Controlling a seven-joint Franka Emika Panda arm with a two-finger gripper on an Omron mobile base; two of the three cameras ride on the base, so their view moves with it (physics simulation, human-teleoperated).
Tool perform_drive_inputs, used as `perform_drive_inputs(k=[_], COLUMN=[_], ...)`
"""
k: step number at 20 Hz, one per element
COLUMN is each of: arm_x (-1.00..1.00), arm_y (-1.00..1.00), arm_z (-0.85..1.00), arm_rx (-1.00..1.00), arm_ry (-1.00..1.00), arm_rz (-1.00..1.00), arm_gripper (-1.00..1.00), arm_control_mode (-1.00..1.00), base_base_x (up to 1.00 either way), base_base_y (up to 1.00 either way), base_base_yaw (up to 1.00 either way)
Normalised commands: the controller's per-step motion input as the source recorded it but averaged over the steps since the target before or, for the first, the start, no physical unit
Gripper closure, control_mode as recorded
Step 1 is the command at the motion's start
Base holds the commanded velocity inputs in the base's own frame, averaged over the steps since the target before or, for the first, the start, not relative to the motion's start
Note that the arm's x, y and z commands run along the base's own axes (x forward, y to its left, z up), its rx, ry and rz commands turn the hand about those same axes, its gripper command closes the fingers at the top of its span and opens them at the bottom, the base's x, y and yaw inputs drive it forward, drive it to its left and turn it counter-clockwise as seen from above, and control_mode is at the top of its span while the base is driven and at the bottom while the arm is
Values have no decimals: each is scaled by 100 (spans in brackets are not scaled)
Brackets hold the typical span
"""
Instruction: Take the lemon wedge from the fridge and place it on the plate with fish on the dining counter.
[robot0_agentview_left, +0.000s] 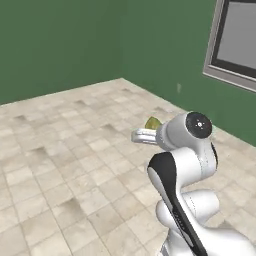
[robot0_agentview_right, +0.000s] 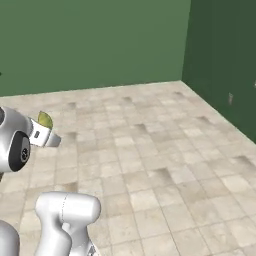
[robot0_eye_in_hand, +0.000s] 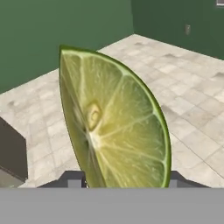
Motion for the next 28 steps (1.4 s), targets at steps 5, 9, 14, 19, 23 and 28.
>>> perform_drive_inputs(k=[5,9,14,19,23,28], arm_x=[0,0,0,0,0,0], arm_y=[0,0,0,0,0,0], arm_z=[0,0,0,0,0,0], arm_rx=[0,0,0,0,0,0], arm_ry=[0,0,0,0,0,0], arm_rz=[0,0,0,0,0,0], arm_gripper=[100,100,100,100,100,100], arm_control_mode=[100,100,100,100,100,100], base_base_x=[0,0,66,100,100,100], base_base_y=[0,7,28,62,89,100], base_base_yaw=[98,93,55,19,1,0])
